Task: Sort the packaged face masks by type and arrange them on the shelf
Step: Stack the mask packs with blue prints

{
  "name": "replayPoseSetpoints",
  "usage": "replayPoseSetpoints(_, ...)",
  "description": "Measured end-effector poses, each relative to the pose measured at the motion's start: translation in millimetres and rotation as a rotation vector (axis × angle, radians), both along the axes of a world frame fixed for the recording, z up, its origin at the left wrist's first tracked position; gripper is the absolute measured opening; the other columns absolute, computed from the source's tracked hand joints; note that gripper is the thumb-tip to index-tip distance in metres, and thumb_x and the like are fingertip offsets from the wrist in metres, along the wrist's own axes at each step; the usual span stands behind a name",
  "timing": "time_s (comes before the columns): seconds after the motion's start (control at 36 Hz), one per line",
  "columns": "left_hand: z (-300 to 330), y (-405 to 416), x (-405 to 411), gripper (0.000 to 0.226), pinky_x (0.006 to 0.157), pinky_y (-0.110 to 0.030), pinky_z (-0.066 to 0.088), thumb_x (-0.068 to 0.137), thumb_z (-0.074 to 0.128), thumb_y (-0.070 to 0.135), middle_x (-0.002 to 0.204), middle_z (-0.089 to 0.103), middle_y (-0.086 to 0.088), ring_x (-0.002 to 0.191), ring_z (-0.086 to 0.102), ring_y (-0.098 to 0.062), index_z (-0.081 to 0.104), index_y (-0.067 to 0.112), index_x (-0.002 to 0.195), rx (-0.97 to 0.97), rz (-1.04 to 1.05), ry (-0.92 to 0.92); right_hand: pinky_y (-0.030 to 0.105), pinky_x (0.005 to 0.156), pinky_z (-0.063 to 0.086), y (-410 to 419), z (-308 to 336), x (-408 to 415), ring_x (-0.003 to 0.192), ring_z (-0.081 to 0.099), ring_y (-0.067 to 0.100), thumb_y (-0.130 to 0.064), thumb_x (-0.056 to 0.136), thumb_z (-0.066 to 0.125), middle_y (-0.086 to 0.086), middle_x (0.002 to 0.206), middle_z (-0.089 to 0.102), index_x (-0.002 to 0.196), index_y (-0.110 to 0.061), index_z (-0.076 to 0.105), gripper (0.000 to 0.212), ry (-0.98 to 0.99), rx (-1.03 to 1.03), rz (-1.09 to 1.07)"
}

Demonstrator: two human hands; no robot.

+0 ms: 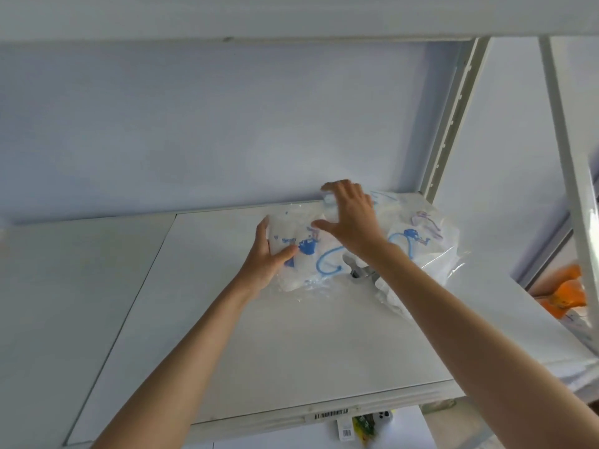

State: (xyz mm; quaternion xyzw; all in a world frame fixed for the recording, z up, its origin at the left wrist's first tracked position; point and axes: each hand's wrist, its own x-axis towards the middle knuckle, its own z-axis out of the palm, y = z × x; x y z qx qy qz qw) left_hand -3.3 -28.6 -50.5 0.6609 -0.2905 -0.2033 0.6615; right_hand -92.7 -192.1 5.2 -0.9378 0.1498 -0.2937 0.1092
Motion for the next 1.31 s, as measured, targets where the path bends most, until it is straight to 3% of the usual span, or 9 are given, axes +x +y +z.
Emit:
replayPoseSetpoints(0.08, -0.5, 1.0, 0.4, 0.07, 0.066, -0.023, 0.056, 0.089, 0.064, 0.0, 0.122, 0.059, -0.014, 0.096, 0.065, -0.017, 0.024, 0.019, 0.144, -0.093, 0.075, 0.056, 0.037, 0.104, 0.036, -0.4, -16.0, -9.8, 0.123, 0.042, 0.023, -0.041, 0.082, 0.069, 0.007, 0.135, 0.043, 0.136, -0.015, 0.041, 0.066, -0.272, 0.458, -0.181)
replayPoseSetpoints(0.25, -0.8, -2.5, -1.8, 0.064, 0.069, -0.025, 0.056, 0.092, 0.058, -0.002, 0.124, 0.057, -0.006, 0.101, 0.063, -0.016, 0.029, 0.032, 0.137, -0.164, 0.1, 0.083, 0.034, 0.08, 0.052, 13.2, -32.6, -12.2, 0.095, 0.06, 0.018, -0.036, 0.091, 0.062, 0.009, 0.122, 0.058, 0.138, -0.014, 0.037, 0.058, -0.169, 1.242, -0.046)
replayPoseSetpoints(0.33, -1.0, -5.3, -2.4, 0.069, 0.065, -0.023, 0.052, 0.083, 0.06, 0.001, 0.115, 0.061, -0.006, 0.089, 0.063, -0.013, 0.032, 0.033, 0.138, -0.138, 0.053, 0.131, 0.023, 0.061, 0.05, 20.6, -34.0, -7.5, 0.081, 0.06, 0.013, -0.033, 0.092, 0.061, 0.008, 0.106, 0.061, 0.125, -0.013, 0.047, 0.042, -0.197, 1.169, -0.009)
replayPoseSetpoints(0.47, -1.3, -12.1, -6.1, 0.046, 0.071, -0.016, 0.048, 0.086, 0.059, 0.008, 0.094, 0.056, 0.001, 0.079, 0.056, -0.009, 0.041, 0.026, 0.125, -0.132, 0.066, 0.128, 0.022, 0.063, 0.041, 34.5, -40.3, -2.5, 0.076, 0.052, 0.011, -0.034, 0.089, 0.063, -0.002, 0.09, 0.049, 0.131, -0.017, 0.042, 0.049, -0.175, 0.977, -0.032)
replayPoseSetpoints(0.58, -2.7, -12.1, -7.5, 0.041, 0.065, -0.011, 0.048, 0.095, 0.049, 0.0, 0.091, 0.054, 0.002, 0.076, 0.053, -0.009, 0.04, 0.023, 0.128, -0.136, 0.118, 0.073, 0.021, 0.083, 0.039, 35.6, -46.2, -7.5, 0.098, 0.05, 0.012, -0.039, 0.09, 0.061, 0.002, 0.113, 0.049, 0.141, -0.02, 0.035, 0.06, -0.203, 1.065, 0.034)
replayPoseSetpoints(0.78, -3.9, -14.3, -6.1, 0.07, 0.095, -0.028, 0.043, 0.089, 0.064, 0.027, 0.144, 0.045, -0.01, 0.121, 0.054, -0.021, 0.026, 0.026, 0.148, -0.101, 0.145, -0.009, 0.033, 0.089, 0.049, 42.1, -56.5, -8.1, 0.103, 0.062, 0.021, -0.029, 0.091, 0.062, 0.004, 0.113, 0.063, 0.143, -0.018, 0.03, 0.062, -0.189, 0.989, 0.079)
replayPoseSetpoints(0.89, -10.5, -18.8, -7.8, 0.068, 0.082, -0.019, 0.051, 0.093, 0.062, 0.012, 0.131, 0.052, -0.004, 0.097, 0.06, -0.002, 0.024, 0.017, 0.148, -0.125, 0.169, -0.068, 0.031, 0.099, 0.043, 35.8, -52.1, -12.0, 0.11, 0.054, 0.013, -0.033, 0.094, 0.057, -0.004, 0.118, 0.055, 0.145, -0.018, 0.029, 0.061, -0.129, 0.912, 0.142)
replayPoseSetpoints(1.06, -14.5, -17.4, -0.8, 0.067, 0.068, -0.009, 0.049, 0.094, 0.06, 0.011, 0.103, 0.056, 0.002, 0.072, 0.057, 0.004, 0.023, 0.017, 0.149, -0.132, 0.264, -0.027, 0.037, 0.088, 0.046, -37.5, -34.6, -46.4, 0.103, 0.057, 0.025, -0.041, 0.094, 0.052, 0.009, 0.118, 0.059, 0.125, -0.015, 0.057, 0.041, -0.098, 0.53, -0.319)
replayPoseSetpoints(1.31, -12.8, -19.9, 6.4, 0.066, 0.065, -0.01, 0.049, 0.094, 0.06, 0.008, 0.094, 0.056, 0.005, 0.062, 0.057, 0.009, 0.025, 0.015, 0.148, -0.115, 0.289, -0.019, 0.039, 0.096, 0.035, -130.7, -45.3, -118.5, 0.117, 0.048, 0.032, -0.082, 0.07, 0.051, 0.012, 0.125, 0.052, 0.117, -0.01, 0.058, 0.086, 0.563, 0.279, -0.792)
